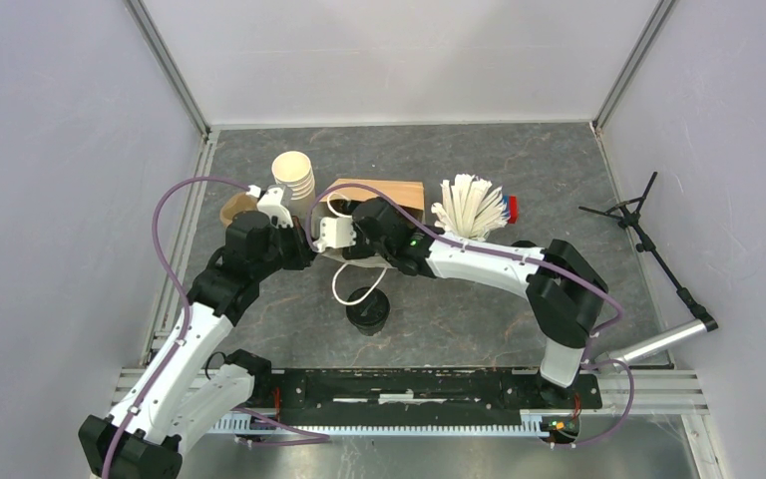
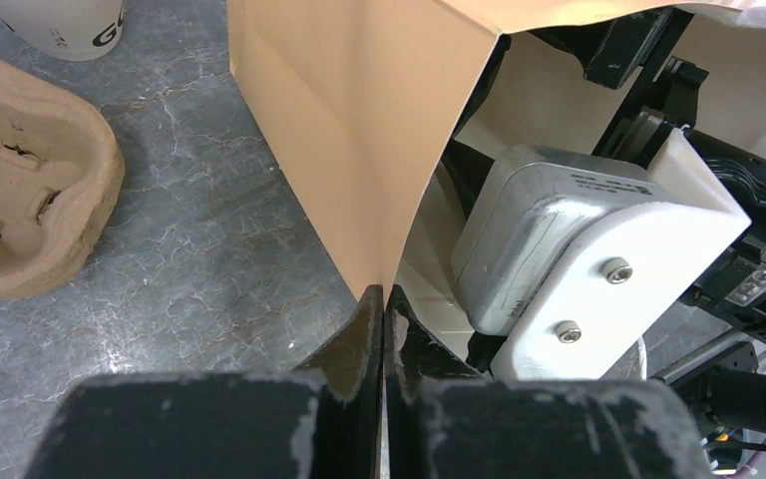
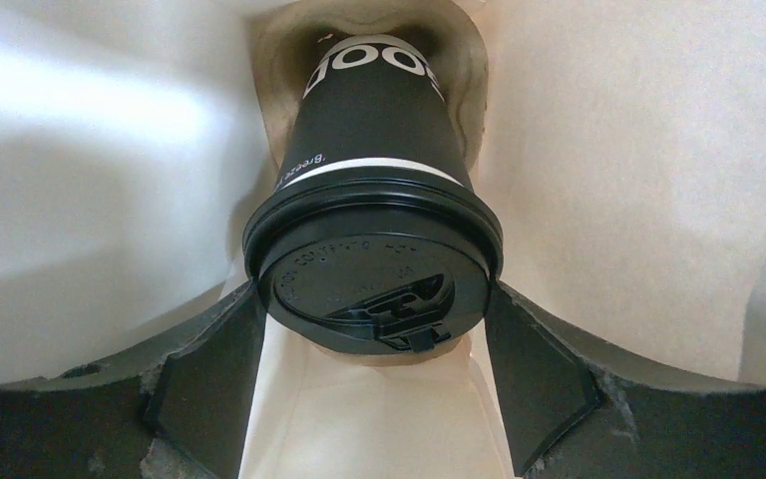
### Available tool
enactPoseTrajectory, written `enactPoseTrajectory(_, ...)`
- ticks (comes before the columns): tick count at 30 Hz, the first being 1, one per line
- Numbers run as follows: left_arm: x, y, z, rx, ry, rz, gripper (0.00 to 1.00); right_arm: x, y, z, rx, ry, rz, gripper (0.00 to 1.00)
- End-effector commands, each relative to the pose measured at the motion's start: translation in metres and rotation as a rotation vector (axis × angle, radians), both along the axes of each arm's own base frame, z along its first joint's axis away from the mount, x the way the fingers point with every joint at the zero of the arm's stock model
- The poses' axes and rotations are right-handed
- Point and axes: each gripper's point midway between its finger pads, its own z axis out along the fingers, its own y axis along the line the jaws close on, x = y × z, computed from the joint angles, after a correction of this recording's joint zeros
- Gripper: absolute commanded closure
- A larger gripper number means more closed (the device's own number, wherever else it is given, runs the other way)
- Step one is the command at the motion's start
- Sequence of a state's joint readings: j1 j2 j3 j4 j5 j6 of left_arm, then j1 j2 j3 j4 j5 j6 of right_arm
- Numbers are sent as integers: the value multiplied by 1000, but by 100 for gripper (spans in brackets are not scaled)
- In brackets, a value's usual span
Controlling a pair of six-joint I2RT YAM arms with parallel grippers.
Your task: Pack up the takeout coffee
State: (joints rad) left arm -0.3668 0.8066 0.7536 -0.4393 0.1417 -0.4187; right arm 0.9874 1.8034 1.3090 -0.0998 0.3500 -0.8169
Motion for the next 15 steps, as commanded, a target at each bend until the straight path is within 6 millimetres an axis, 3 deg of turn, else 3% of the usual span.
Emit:
enactPoseTrajectory(1,4,-6,25,-23,-104,-42,98,8,-9,16,-46,-42,6,21)
enactPoseTrajectory(6,3,-12,28,-52,-113,-64,98,10,-4,15,-53,-23,0,21)
enactPoseTrajectory(15,2,-16,24,-93,-96,-60,98,5,19,7,48,47,39,11)
